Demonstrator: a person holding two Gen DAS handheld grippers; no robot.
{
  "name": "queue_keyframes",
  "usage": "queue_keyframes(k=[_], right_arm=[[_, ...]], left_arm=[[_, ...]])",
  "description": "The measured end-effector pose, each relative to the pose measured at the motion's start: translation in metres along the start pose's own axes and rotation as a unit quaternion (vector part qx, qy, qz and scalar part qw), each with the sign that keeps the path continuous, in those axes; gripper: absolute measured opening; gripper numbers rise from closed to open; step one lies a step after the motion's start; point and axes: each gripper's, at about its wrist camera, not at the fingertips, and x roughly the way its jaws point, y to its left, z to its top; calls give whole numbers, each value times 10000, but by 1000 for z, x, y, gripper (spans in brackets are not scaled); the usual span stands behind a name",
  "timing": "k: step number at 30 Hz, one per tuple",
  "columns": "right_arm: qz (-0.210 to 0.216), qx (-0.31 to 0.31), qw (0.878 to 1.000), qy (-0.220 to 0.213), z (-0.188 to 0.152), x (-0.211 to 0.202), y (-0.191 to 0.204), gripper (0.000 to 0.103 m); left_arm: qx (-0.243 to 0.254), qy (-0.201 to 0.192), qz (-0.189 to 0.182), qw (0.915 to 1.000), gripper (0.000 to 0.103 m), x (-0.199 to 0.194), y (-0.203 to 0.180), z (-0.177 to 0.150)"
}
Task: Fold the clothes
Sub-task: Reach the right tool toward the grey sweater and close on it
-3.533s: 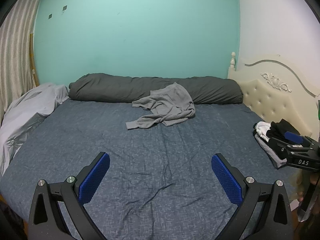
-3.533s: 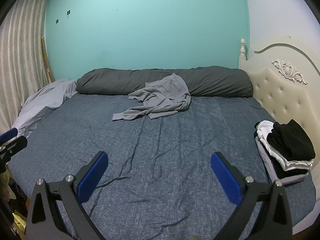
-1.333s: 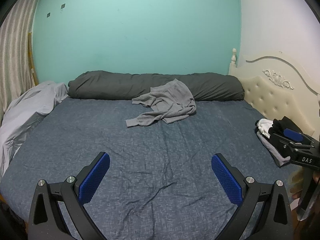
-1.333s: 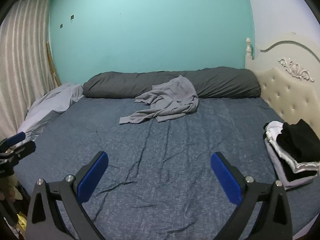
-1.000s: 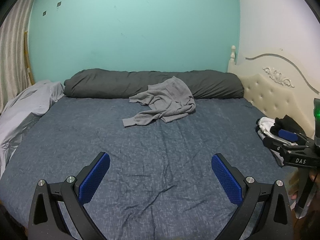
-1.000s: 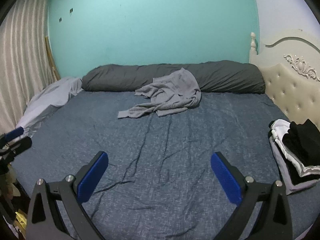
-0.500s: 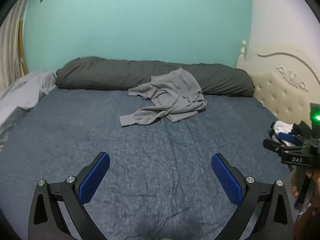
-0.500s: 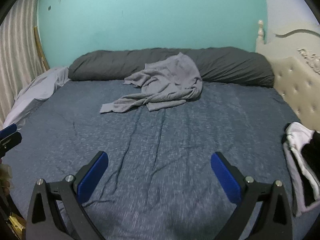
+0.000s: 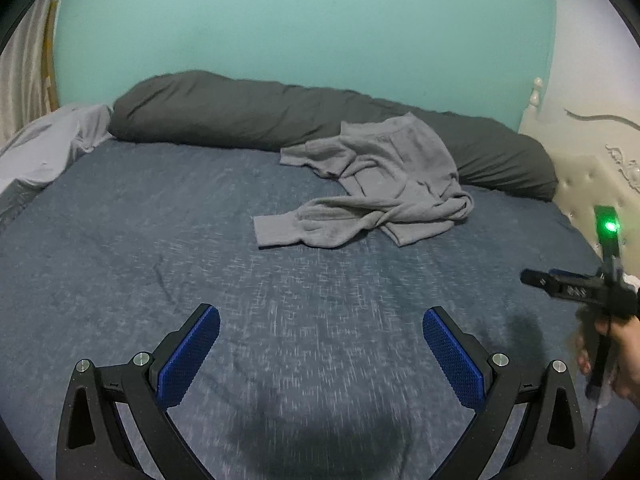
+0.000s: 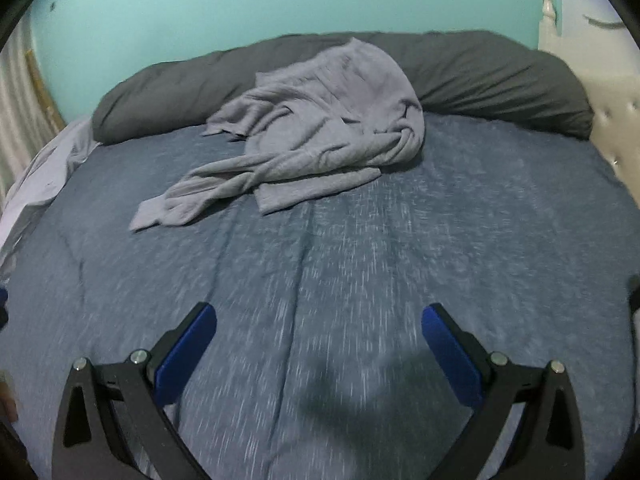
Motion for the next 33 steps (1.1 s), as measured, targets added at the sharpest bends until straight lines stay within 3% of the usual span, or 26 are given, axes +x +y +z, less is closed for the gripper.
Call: queue_keyframes(k=[9,16,21,24,27,29,31,33], right_arm=[[-32,173,9998,30,59,100,-5,103],[-202,362,9991,-38,111,159,-6,103],[-369,464,9979,253,132,205,-2,100],[-319,670,9965,390,138,227,-3,87],[-206,598,9976,275,140,232,3,60],[-177,488,9986,116,141,228,9,34],[-167,280,9994,-90,139,217,15,18],[-150,107,9996,-204,134,203,17,15]], left_arm=[[-53,297,-122,9995,103,75,9,-18],[-261,362,-177,9988,103,94,32,-33],[-387,272,-261,9985,103,97,41,-37],[-328,218,-349,9986,103,96,38,-36],[-253,181,-386,9988,103,97,35,-38],[-216,206,-402,9987,103,98,33,-40],[-195,242,-397,9987,103,98,33,-43],[-221,286,-369,9987,103,95,33,-46]])
